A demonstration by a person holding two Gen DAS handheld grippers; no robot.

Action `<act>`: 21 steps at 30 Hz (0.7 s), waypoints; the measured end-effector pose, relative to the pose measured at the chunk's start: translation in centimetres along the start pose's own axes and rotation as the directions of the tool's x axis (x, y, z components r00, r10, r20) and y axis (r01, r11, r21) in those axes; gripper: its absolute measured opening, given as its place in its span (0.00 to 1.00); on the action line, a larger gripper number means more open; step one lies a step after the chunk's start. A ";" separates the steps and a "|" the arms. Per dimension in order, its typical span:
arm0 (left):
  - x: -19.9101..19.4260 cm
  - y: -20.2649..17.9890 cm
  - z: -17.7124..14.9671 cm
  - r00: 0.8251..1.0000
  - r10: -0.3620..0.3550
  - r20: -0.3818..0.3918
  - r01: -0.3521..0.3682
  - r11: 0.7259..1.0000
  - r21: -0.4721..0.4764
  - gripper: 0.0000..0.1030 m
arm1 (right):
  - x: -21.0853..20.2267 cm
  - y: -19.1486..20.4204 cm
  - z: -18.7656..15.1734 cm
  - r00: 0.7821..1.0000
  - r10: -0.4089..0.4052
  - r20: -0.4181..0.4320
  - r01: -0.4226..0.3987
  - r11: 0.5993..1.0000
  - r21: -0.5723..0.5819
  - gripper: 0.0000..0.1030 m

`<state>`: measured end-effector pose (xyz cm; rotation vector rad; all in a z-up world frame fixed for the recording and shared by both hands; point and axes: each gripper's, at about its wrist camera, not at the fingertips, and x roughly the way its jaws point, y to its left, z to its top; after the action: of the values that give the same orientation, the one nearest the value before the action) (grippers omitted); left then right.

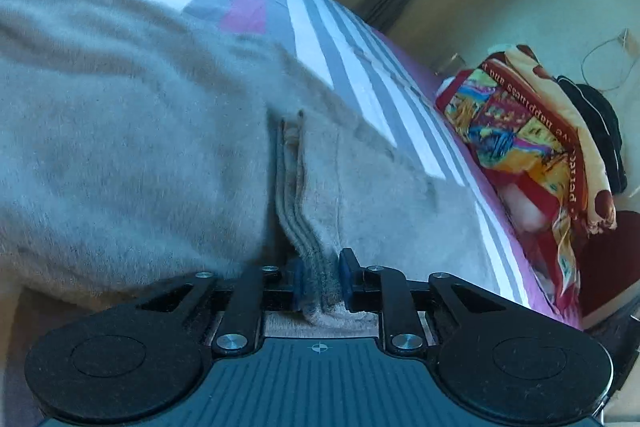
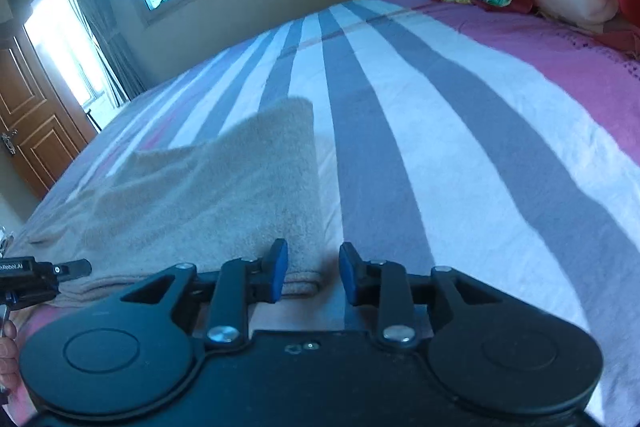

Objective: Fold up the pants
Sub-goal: 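Grasp the folded edge of the sweatpants with the left gripper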

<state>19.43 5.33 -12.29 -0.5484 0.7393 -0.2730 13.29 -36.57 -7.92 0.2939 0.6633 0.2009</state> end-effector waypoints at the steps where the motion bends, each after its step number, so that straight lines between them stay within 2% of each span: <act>1: -0.4 -0.6 0.1 0.999 0.032 0.020 -0.033 0.998 0.048 0.25 | -0.3 0.1 0.1 1.000 -0.002 0.013 0.002 1.000 0.000 0.27; 3: -0.8 -1.3 0.6 0.995 0.077 0.056 -0.083 0.989 0.125 0.41 | -1.6 0.5 0.4 0.997 -0.001 0.080 0.003 1.000 -0.020 0.26; 5: 0.4 -0.9 1.3 0.997 0.076 0.023 -0.078 0.989 0.126 0.41 | -1.6 1.1 0.7 0.995 0.009 0.099 -0.002 0.997 -0.076 0.26; 8: 1.1 -0.7 2.5 0.999 0.045 0.019 -0.047 0.993 0.112 0.41 | 1.7 1.0 0.7 0.997 -0.060 -0.040 0.054 0.991 -0.124 0.26; 11: 2.1 -0.2 3.5 0.999 0.034 0.021 -0.036 0.994 0.103 0.40 | 1.5 0.7 1.2 0.999 -0.036 -0.005 0.035 0.996 -0.076 0.28; 13: 4.1 -0.6 3.7 1.000 0.001 0.015 -0.002 0.996 0.087 0.40 | 1.8 0.8 1.2 0.999 -0.038 -0.004 0.038 0.996 -0.086 0.28; 15: 5.4 -0.7 4.2 0.999 -0.034 -0.011 0.035 0.995 0.088 0.35 | 2.4 0.8 1.3 0.999 -0.046 -0.017 0.044 0.994 -0.104 0.25; 18: 6.1 -1.2 5.8 1.000 -0.019 -0.018 0.021 0.993 0.115 0.32 | 3.2 0.9 1.5 0.996 -0.078 -0.032 0.074 0.990 -0.122 0.25; 20: 5.5 -1.3 6.8 0.999 0.021 0.032 -0.025 0.991 0.132 0.32 | 3.6 1.1 2.2 0.995 -0.086 -0.041 0.080 0.988 -0.132 0.26; 21: 5.7 -1.1 7.2 0.998 0.053 0.032 -0.057 0.988 0.142 0.32 | 3.7 1.3 2.8 0.996 -0.084 -0.030 0.079 0.987 -0.137 0.26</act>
<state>28.49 4.75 -10.46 -0.3948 0.7005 -0.2639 17.85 -34.88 -7.50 0.1324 0.6925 0.1727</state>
